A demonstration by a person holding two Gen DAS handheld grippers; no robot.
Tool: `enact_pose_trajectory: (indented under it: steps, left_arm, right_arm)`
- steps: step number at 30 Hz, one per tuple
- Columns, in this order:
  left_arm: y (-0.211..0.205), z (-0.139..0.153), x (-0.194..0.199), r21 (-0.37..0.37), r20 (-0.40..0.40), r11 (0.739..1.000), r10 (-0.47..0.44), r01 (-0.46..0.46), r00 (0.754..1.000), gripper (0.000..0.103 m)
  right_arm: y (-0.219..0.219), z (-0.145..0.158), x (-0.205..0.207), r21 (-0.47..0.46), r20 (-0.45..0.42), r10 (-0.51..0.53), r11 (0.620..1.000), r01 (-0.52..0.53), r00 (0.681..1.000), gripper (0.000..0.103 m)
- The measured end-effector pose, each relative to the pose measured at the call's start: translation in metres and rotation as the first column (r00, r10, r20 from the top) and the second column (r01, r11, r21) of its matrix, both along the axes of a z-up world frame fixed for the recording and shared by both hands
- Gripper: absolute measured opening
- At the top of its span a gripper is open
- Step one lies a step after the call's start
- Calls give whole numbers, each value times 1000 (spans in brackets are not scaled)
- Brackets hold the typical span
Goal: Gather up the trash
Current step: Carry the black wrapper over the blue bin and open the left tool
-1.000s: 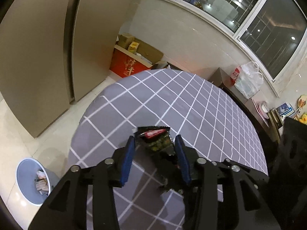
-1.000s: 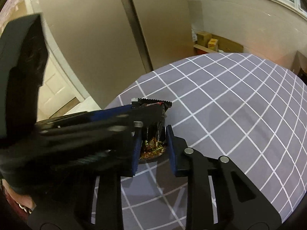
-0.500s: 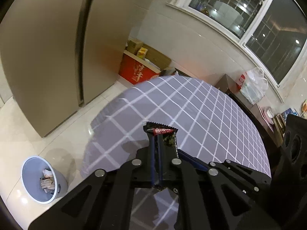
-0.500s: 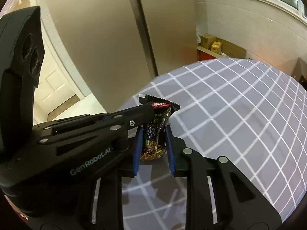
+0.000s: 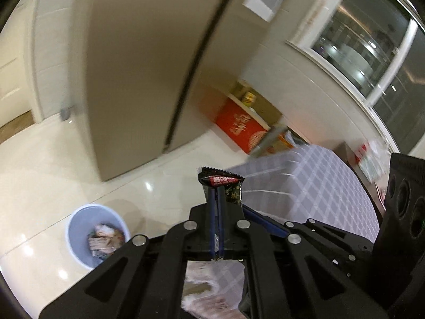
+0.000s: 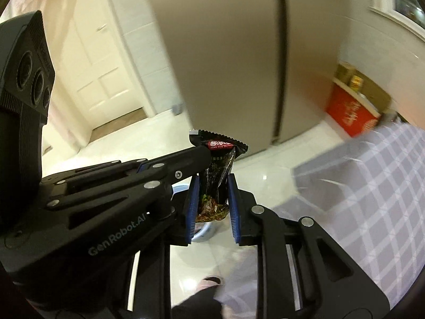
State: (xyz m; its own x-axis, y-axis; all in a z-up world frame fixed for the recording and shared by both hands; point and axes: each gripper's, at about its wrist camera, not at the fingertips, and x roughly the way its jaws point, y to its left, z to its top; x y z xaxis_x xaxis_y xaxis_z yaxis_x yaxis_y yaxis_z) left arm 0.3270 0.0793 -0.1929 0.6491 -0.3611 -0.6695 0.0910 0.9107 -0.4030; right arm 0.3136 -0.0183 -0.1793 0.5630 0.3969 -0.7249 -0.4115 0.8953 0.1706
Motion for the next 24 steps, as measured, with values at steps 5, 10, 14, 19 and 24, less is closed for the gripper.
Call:
enact_pose_trajectory:
  steps: [5, 10, 14, 19, 24]
  left_arm:
    - [72, -13, -9, -11, -31, 996, 93, -93, 995, 2]
    - [126, -33, -15, -33, -80, 985, 166, -169, 983, 2]
    - [153, -48, -14, -38, -113, 970, 236, -241, 965, 4]
    - [169, -59, -13, 29, -127, 952, 305, -304, 944, 62]
    - [170, -61, -14, 67, -132, 949, 315, -309, 940, 62]
  right_arm:
    - [63, -12, 2, -2, -28, 88, 996, -88, 996, 22]
    - [117, -34, 7, 2, -73, 159, 987, -159, 985, 22]
    - [138, -50, 13, 17, -88, 177, 984, -176, 980, 32]
    - [146, -65, 17, -34, -82, 141, 989, -145, 987, 74]
    - [141, -67, 13, -40, -100, 122, 991, -126, 987, 74]
